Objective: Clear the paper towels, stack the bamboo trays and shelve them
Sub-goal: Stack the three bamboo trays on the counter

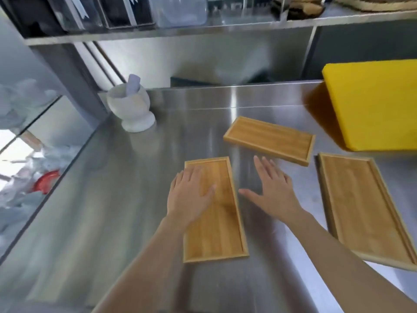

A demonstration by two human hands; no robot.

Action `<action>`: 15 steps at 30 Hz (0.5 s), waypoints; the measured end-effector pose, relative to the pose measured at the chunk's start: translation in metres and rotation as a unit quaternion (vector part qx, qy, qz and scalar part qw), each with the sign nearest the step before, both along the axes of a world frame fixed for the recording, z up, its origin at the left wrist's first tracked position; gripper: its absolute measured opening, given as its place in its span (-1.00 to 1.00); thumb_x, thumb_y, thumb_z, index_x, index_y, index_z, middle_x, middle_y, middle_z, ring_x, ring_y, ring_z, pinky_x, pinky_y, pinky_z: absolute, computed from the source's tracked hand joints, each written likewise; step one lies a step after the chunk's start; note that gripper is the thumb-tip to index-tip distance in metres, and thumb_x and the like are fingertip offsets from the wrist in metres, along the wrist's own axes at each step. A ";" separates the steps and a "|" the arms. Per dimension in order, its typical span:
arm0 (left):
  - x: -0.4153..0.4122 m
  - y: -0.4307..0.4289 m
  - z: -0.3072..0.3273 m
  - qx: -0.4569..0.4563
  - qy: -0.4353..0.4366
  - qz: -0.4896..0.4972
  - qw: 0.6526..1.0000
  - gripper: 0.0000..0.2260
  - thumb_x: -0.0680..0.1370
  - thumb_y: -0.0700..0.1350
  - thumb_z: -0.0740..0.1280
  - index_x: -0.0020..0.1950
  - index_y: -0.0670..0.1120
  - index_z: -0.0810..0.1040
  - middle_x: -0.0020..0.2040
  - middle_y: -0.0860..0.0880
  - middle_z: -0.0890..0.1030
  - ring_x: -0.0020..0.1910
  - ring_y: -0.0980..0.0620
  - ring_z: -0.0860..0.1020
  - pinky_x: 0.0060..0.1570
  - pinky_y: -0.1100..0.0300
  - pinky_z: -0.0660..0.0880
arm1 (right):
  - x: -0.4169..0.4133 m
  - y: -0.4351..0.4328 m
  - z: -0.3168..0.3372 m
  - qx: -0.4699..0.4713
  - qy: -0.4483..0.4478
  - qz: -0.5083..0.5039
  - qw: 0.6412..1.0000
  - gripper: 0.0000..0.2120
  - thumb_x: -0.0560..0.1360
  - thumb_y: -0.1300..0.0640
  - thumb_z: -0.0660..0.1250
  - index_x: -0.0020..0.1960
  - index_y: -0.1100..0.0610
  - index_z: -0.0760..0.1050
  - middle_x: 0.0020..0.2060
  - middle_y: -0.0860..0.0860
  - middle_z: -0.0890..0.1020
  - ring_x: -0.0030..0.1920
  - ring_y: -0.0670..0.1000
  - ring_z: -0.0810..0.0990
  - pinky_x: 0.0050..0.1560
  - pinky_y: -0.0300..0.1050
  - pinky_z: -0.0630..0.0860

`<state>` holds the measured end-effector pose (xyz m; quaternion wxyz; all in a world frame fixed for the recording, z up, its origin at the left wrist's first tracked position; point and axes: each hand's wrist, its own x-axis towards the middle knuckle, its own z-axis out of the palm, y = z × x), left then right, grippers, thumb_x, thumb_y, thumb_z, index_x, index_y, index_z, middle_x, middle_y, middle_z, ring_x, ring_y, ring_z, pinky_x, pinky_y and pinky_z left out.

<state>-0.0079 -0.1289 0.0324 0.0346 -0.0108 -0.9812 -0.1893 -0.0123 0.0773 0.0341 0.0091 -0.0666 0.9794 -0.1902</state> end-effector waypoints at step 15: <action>0.036 0.004 -0.053 0.323 -0.146 0.163 0.921 -0.37 0.57 0.02 0.23 0.54 -0.04 0.01 0.57 -0.01 0.06 0.55 0.02 -0.08 0.52 -0.03 -0.10 | 0.018 -0.045 -0.057 -0.365 -0.292 -0.055 0.882 -0.12 0.42 -0.19 0.30 0.50 -0.06 -0.21 0.52 -0.10 -0.06 0.51 0.03 -0.14 0.49 0.15 -0.11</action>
